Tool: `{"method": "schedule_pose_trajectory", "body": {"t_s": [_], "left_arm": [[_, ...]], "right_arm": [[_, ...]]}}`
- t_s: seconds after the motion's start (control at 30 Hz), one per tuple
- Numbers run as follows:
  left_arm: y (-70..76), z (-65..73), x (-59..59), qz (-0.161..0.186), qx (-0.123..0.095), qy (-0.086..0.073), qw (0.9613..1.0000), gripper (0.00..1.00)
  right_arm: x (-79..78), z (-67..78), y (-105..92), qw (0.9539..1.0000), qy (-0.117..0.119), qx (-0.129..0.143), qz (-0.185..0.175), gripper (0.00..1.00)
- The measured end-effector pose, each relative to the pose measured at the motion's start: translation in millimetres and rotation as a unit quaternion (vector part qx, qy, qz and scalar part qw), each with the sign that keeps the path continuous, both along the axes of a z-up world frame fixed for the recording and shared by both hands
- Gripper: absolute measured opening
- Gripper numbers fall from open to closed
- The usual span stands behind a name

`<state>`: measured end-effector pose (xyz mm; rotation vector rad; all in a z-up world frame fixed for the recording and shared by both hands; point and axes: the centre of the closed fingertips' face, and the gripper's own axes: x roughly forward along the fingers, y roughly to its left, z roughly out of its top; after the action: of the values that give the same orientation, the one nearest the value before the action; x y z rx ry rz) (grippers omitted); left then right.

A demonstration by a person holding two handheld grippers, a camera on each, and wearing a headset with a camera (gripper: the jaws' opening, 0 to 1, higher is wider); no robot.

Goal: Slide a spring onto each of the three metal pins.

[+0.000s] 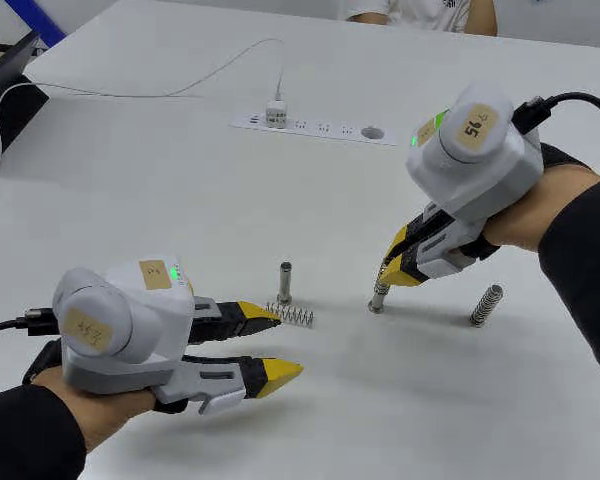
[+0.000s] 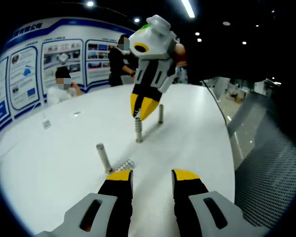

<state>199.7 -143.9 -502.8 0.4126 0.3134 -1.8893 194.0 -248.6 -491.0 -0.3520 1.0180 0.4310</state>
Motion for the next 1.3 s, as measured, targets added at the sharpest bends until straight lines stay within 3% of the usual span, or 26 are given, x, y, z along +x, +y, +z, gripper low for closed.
{"method": "schedule_pose_trajectory", "body": {"t_s": [0.6,0.93,1.3], "left_arm": [[-0.4,-0.2,0.1,0.0,0.001,0.0,1.0,0.32],[-0.3,0.4,0.6,0.001,0.001,-0.001,1.0,0.32],[0.0,0.7,0.8,0.002,0.002,-0.002,1.0,0.32]], "right_arm": [[-1.8,-23.9,-1.0,0.9998,0.016,0.003,-0.013,0.12],[-1.6,-21.5,-1.5,0.9998,0.012,0.005,-0.016,0.14],[0.4,-5.5,2.9,0.9999,-0.011,-0.004,-0.007,0.2]]}}
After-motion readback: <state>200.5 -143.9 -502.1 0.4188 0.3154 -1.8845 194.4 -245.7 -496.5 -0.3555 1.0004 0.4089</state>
